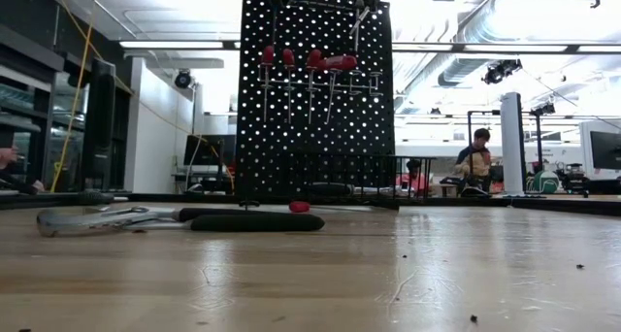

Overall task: Hang tools onto peg board
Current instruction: Hang the red allen wrench on the peg board

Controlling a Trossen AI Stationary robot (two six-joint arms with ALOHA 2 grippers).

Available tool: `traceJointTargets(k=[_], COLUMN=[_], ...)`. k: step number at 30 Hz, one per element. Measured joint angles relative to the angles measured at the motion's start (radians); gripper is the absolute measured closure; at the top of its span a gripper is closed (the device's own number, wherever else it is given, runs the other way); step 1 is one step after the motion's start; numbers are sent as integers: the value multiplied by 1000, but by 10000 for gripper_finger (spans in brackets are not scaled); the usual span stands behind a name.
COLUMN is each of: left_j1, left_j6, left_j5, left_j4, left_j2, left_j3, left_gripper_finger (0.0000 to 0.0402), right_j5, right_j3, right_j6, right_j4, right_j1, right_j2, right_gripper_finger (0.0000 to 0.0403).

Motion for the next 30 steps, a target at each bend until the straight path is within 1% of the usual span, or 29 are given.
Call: traceJointTargets(k=[4, 6, 9, 13, 16, 19, 20, 22, 24, 27, 30], left_j1=[13, 19, 27, 47, 58, 56, 55, 55, 55, 47, 33], left_j6=[-24, -25, 3, 63, 128, 191, 197, 183, 139, 60, -11], left_j5=[-4, -7, -7, -14, -72, -174, -194, -198, -184, -181, -181], left_j4=[11, -35, -122, -294, -470, -622, -630, -597, -559, -437, -370], left_j2=[0, -8, -23, -46, -58, -61, -61, -62, -61, -61, -61], left_j3=[0, 1, 1, 1, 1, -6, -18, -63, -109, -179, -219], left_gripper_finger=[400, 397, 387, 369, 356, 343, 340, 335, 333, 332, 332], right_j5=[55, 76, 102, 153, 278, 457, 522, 636, 700, 691, 624], right_j3=[1, 1, 1, 0, 31, 110, 146, 224, 308, 446, 570], right_j6=[72, 97, 155, 263, 341, 395, 402, 378, 313, 236, 210], right_j4=[-16, -63, -190, -394, -552, -704, -742, -778, -793, -851, -970], right_j1=[9, 15, 33, 54, 77, 82, 81, 61, 26, -64, -160], right_j2=[-21, -49, -114, -206, -263, -270, -259, -222, -170, -68, 41], right_gripper_finger=[364, 364, 364, 364, 364, 364, 364, 364, 364, 364, 364])
